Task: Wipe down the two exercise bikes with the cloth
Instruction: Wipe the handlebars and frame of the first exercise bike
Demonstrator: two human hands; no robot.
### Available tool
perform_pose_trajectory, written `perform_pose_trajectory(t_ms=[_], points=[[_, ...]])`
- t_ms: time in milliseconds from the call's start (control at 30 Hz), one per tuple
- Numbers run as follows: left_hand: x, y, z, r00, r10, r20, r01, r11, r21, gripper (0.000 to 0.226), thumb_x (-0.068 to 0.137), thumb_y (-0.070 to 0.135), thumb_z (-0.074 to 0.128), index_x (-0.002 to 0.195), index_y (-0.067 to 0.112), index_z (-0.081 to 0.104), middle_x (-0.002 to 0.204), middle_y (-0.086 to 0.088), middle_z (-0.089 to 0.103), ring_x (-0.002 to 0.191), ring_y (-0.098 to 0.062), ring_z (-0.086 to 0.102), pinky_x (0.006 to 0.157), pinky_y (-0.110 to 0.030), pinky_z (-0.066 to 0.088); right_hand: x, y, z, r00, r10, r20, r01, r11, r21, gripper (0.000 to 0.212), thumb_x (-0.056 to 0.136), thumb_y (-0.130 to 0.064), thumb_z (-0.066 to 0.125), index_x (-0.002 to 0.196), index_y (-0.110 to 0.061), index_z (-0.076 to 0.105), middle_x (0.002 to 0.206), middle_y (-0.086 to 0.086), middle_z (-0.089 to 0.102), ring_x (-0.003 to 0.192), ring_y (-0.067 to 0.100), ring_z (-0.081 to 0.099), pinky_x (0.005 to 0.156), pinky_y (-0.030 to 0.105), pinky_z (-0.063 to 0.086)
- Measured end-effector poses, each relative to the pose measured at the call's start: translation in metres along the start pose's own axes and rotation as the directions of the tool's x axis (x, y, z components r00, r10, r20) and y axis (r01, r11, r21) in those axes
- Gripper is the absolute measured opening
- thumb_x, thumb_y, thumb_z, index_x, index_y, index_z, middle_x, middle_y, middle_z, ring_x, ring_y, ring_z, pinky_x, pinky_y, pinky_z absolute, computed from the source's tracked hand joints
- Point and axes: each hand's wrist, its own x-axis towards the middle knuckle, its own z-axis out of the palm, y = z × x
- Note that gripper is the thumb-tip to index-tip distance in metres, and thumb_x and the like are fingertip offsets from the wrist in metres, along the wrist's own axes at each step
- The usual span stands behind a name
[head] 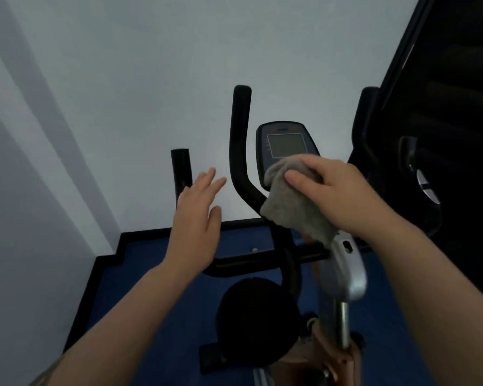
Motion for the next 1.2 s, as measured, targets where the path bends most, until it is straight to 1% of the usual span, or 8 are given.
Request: perform_pose_trajectory(t_ms=[133, 233, 333, 500, 633, 833, 1033, 1200], points=[[0.014, 0.013, 0.017, 1.0, -0.015, 0.02, 0.013, 0.993, 0.115, 0.047, 0.1, 0.008, 0.046, 0.146, 0.019, 0.042, 0.157, 0.006, 0.03, 0.144, -0.012, 0.028, 0.117, -0.045, 0.025, 0.016, 0.013, 0.047, 0.987, 0.139, 0.086, -0.124, 0.98, -0.158, 0.038, 0.102, -0.038, 0.044, 0.136, -0.026, 0.053, 0.133, 0.003, 0.054, 0.123, 0.02, 0.049, 0.101, 0.033, 0.039], [0.011, 0.009, 0.021, 1.0, 0.0, 0.008, -0.001, 0.989, 0.15, 0.047, 0.101, 0.01, 0.044, 0.146, 0.021, 0.042, 0.156, 0.007, 0.032, 0.142, -0.011, 0.033, 0.115, -0.043, 0.03, -0.011, 0.022, 0.092, 0.974, 0.22, -0.061, -0.22, 0.976, 0.012, 0.038, 0.102, -0.039, 0.04, 0.137, -0.028, 0.046, 0.121, 0.001, 0.05, 0.112, 0.018, 0.051, 0.084, 0.028, 0.04], [0.007, 0.007, 0.021, 0.995, 0.099, 0.032, -0.104, 0.972, 0.211, 0.048, 0.099, 0.008, 0.046, 0.145, 0.021, 0.045, 0.154, 0.008, 0.036, 0.138, -0.011, 0.039, 0.113, -0.039, 0.035, -0.042, 0.035, 0.1, 0.98, 0.147, -0.132, -0.153, 0.988, -0.037, 0.05, 0.098, -0.043, 0.042, 0.146, -0.038, 0.03, 0.116, -0.01, 0.04, 0.095, 0.003, 0.048, 0.069, 0.013, 0.035], [0.006, 0.003, 0.021, 0.991, 0.127, 0.048, -0.134, 0.969, 0.208, 0.048, 0.098, 0.006, 0.05, 0.143, 0.023, 0.048, 0.152, 0.012, 0.04, 0.129, -0.011, 0.049, 0.109, -0.035, 0.037, 0.001, 0.037, 0.092, 0.984, 0.18, -0.018, -0.18, 0.984, 0.005, 0.034, 0.101, -0.043, 0.039, 0.128, -0.025, 0.049, 0.114, -0.001, 0.055, 0.1, 0.012, 0.052, 0.076, 0.026, 0.037], [0.005, 0.003, 0.022, 0.992, 0.119, 0.048, -0.127, 0.965, 0.228, 0.049, 0.097, 0.007, 0.05, 0.143, 0.022, 0.048, 0.152, 0.014, 0.038, 0.126, -0.01, 0.051, 0.106, -0.038, 0.042, -0.004, 0.037, 0.096, 0.986, 0.153, -0.071, -0.151, 0.988, 0.033, 0.032, 0.101, -0.043, 0.041, 0.129, -0.028, 0.049, 0.111, -0.005, 0.052, 0.099, 0.011, 0.054, 0.073, 0.024, 0.036], [0.008, 0.002, 0.023, 0.994, 0.099, 0.042, -0.105, 0.981, 0.161, 0.049, 0.097, 0.007, 0.048, 0.142, 0.026, 0.049, 0.151, 0.019, 0.038, 0.125, -0.004, 0.051, 0.103, -0.037, 0.045, -0.001, 0.04, 0.089, 0.99, 0.139, 0.008, -0.137, 0.985, -0.106, 0.041, 0.101, -0.045, 0.039, 0.139, -0.03, 0.04, 0.118, -0.002, 0.047, 0.096, 0.012, 0.051, 0.074, 0.028, 0.038], [0.024, 0.006, 0.011, 0.99, -0.078, -0.115, 0.04, 0.952, -0.304, 0.051, 0.097, -0.003, 0.043, 0.133, 0.033, 0.054, 0.135, 0.017, 0.056, 0.125, 0.0, 0.05, 0.105, -0.022, 0.04, 0.042, 0.015, 0.098, 0.988, 0.145, -0.056, -0.149, 0.985, -0.081, 0.036, 0.103, -0.041, 0.038, 0.133, -0.024, 0.047, 0.115, 0.0, 0.049, 0.099, 0.022, 0.055, 0.073, 0.031, 0.037], [0.118, 0.018, -0.033, 0.981, 0.102, -0.167, -0.133, 0.974, -0.186, 0.044, 0.097, -0.004, 0.042, 0.129, 0.023, 0.058, 0.139, 0.007, 0.053, 0.128, -0.002, 0.047, 0.108, -0.017, 0.034, 0.026, 0.025, 0.089, 0.987, 0.162, 0.01, -0.161, 0.986, -0.053, 0.028, 0.101, -0.042, 0.042, 0.123, -0.028, 0.053, 0.106, -0.004, 0.054, 0.095, 0.016, 0.055, 0.077, 0.032, 0.042]])
